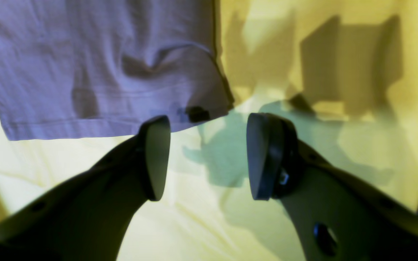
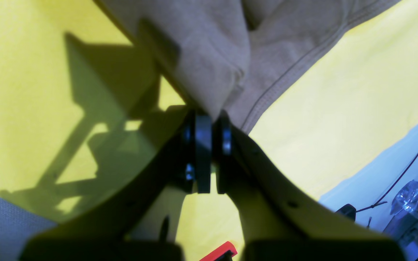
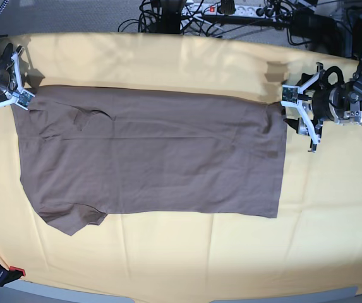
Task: Fold the T-shirt properly
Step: 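Regrasp the shirt edge with both grippers and drag it flat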
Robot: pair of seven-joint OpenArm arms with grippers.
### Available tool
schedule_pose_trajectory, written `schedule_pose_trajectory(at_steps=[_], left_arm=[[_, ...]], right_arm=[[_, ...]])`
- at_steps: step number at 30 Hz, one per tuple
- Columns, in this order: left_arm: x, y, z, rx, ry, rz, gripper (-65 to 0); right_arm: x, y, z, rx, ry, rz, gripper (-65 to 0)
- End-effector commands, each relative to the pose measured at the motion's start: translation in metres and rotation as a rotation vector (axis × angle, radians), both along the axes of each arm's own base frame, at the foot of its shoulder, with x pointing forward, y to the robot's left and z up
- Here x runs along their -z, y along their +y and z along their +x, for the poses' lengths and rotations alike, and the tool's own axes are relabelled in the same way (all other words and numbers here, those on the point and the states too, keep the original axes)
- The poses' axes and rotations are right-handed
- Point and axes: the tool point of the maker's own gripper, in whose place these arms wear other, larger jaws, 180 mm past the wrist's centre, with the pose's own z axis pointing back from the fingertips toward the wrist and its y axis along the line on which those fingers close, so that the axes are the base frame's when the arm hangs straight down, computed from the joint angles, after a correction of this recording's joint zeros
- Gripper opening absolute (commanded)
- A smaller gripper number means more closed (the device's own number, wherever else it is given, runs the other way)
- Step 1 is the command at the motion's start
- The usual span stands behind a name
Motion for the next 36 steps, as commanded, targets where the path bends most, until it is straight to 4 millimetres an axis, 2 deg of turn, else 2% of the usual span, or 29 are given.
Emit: schedule_pose_trajectory(at_steps=[1,4,6,14,15,16,17,18,19,22,27,29,36], left_arm=[[-0.009,0.001,0.011,-0.014,-0.043,-0.009,-29.0],[-0.002,0.001,0.012,-0.029,-0.029,-0.017,-25.7],[0.006,0.0,0.011,-0.037,-0.007,-0.024,-25.8],[0.028,-0.013,0.018,-0.013,0.008,-0.067,-26.5],[0.027,-0.015,0.018,-0.009,0.007,-0.072,-29.7],[0.027,-0.018,0.018,-0.005,0.004,-0.077,-38.0],[0.025,-0.02,0.019,0.001,0.0,-0.08,-50.2],[0.023,-0.021,0.019,0.007,-0.005,-0.083,-63.0],[0.02,-0.023,0.019,0.016,-0.01,-0.081,-65.0],[0.008,-0.023,0.021,0.04,-0.037,-0.073,-65.0],[-0.01,-0.012,0.03,0.041,-0.074,-0.05,-65.0],[-0.014,-0.008,0.031,0.031,-0.073,-0.051,-65.0],[-0.02,-0.014,0.021,0.015,-0.007,-0.134,-65.0]], right_arm=[[-0.01,-0.007,0.009,0.001,-0.028,-0.024,-60.2],[-0.012,-0.009,0.012,0.026,-0.052,-0.023,-46.7],[-0.013,-0.011,0.014,0.044,-0.07,-0.025,-41.6],[-0.013,-0.01,0.014,0.043,-0.07,-0.024,-40.8],[-0.013,-0.01,0.014,0.043,-0.07,-0.024,-40.8],[-0.014,-0.009,0.015,0.041,-0.073,-0.02,-41.1],[-0.014,-0.008,0.016,0.037,-0.078,-0.014,-41.1],[-0.015,-0.009,0.017,0.042,-0.088,-0.013,-42.1],[-0.016,-0.009,0.019,0.05,-0.097,-0.015,-45.9],[-0.018,-0.011,0.022,0.053,-0.11,-0.024,-64.7],[-0.018,-0.011,0.022,0.051,-0.107,-0.023,-65.0],[-0.014,-0.01,0.016,0.021,-0.065,-0.03,-65.0],[-0.014,-0.013,-0.002,-0.021,0.044,-0.103,-65.0]])
